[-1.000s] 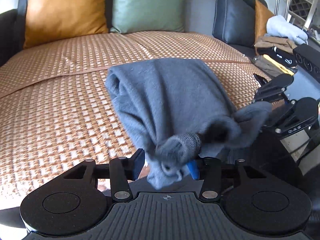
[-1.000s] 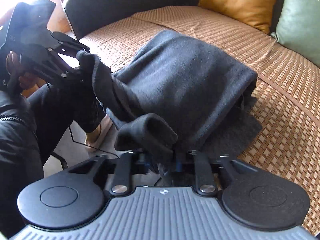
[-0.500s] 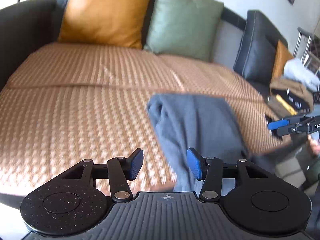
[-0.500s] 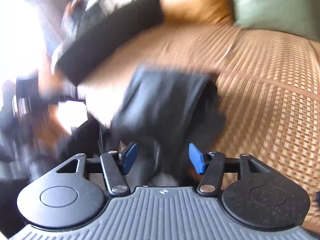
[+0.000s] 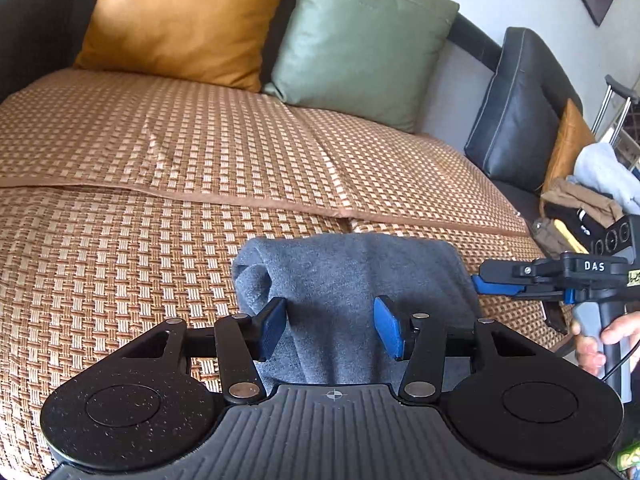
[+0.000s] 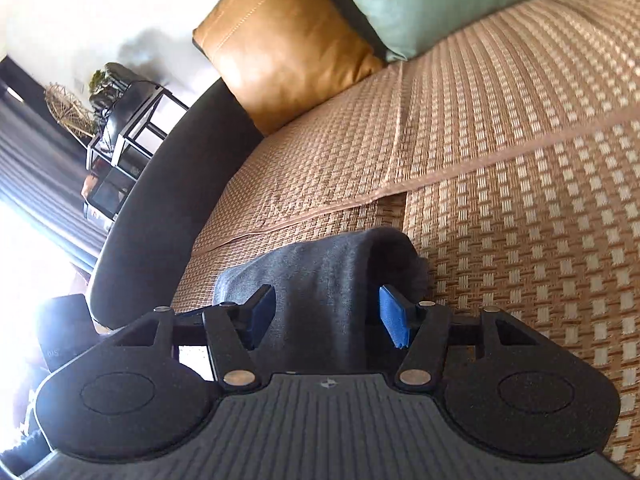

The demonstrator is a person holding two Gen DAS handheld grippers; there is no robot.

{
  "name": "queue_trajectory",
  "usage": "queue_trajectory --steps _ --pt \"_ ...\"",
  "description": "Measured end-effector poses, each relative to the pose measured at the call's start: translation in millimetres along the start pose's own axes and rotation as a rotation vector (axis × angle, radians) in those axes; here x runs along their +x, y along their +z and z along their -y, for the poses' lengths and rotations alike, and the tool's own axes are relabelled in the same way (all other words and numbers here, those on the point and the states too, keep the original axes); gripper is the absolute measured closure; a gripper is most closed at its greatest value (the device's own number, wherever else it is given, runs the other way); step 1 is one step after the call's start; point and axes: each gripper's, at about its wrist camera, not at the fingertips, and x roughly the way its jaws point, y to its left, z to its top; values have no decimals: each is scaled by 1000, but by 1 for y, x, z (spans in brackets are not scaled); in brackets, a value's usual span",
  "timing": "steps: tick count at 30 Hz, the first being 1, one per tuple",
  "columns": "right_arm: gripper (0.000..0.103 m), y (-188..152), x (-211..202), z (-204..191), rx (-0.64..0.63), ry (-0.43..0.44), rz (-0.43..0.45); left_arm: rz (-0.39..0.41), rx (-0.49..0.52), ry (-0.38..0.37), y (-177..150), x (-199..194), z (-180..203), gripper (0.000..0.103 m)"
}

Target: Fold clothes

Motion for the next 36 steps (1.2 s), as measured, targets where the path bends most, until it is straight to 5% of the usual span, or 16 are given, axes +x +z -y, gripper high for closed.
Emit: queue_trajectory --steps 3,7,12,18,25,31,36 --pt "43 -2 7 4 16 11 -25 -8 5 -15 0 1 -1 40" --pt "64 -4 8 1 32 77 -54 -39 3 -6 -6 6 -5 39" --pt "64 -6 7 -6 17 62 -58 -31 4 -55 -3 0 4 33" --pt "64 -7 5 -6 13 51 -51 -89 -20 -7 -11 15 -5 29" --pt "64 -8 8 -5 3 44 -46 -49 -10 -64 -5 10 9 21" --pt "63 -9 8 -7 -22 40 -27 -30 -103 -55 -5 17 4 13" --pt "63 -10 8 -3 5 49 -13 -41 -45 -85 -7 14 12 13"
